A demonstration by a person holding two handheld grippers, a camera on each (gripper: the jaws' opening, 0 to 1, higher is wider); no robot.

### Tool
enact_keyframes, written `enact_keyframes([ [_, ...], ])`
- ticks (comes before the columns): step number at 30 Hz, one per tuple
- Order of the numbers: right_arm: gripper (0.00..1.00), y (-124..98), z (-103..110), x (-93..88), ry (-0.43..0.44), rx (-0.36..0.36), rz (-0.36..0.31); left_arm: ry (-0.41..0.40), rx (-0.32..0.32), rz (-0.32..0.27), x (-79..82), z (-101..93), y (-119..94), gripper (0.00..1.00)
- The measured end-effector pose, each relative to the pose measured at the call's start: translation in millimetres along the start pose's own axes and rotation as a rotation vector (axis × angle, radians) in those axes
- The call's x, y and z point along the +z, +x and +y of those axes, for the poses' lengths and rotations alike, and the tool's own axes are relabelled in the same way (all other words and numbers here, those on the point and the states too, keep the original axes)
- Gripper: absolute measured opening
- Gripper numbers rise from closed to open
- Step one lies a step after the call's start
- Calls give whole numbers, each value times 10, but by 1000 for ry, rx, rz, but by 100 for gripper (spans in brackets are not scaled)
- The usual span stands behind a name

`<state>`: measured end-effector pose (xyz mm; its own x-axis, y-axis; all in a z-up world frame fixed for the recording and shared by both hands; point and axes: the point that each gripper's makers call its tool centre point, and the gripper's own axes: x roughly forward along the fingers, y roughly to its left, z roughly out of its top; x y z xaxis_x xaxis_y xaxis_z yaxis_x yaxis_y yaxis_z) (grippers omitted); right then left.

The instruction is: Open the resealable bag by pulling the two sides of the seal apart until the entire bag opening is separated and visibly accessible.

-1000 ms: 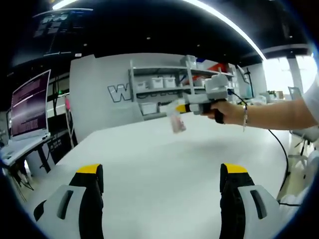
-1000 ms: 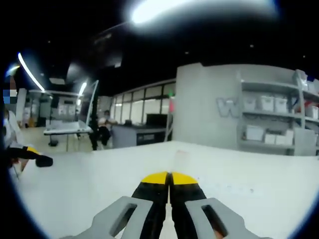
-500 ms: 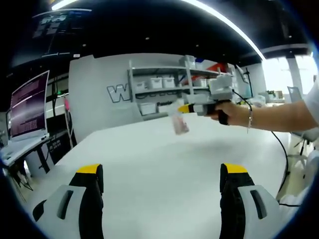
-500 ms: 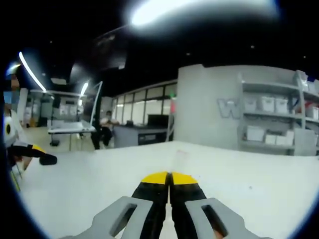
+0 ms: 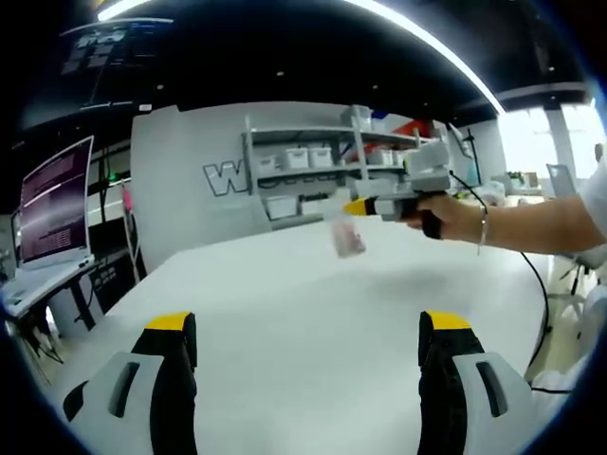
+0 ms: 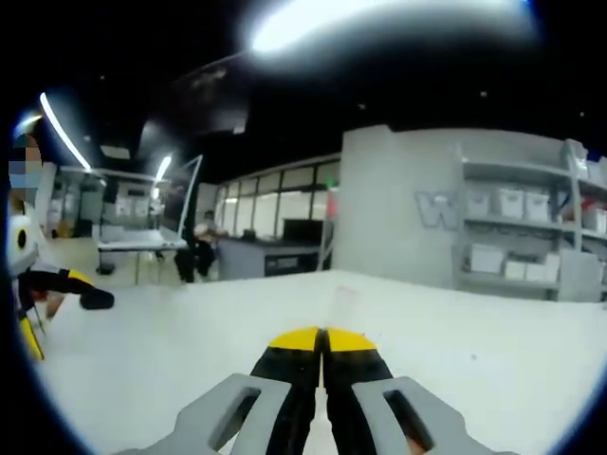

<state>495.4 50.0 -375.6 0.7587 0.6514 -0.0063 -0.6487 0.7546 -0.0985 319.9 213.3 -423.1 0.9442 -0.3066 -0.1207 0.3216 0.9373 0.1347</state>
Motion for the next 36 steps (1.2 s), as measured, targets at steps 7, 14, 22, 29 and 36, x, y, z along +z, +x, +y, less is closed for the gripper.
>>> enact_keyframes([
  [7, 0, -98, 46, -13, 3, 7, -4, 2, -5, -3, 16, -19, 12, 95],
  [14, 0, -149, -39, 1, 1, 11, -11, 0, -3, 0, -1, -8, 7, 95],
  [22, 0, -182, -18, 12, -2, 16, -15, 1, -10, -3, 5, -38, 16, 95],
  [29, 0, -176, -8, 35, -5, 29, -24, 0, -5, -3, 6, -24, 6, 95],
  [36, 0, -241, 26, 55, -8, 41, -34, 0, -6, -4, 10, -24, 1, 95],
])
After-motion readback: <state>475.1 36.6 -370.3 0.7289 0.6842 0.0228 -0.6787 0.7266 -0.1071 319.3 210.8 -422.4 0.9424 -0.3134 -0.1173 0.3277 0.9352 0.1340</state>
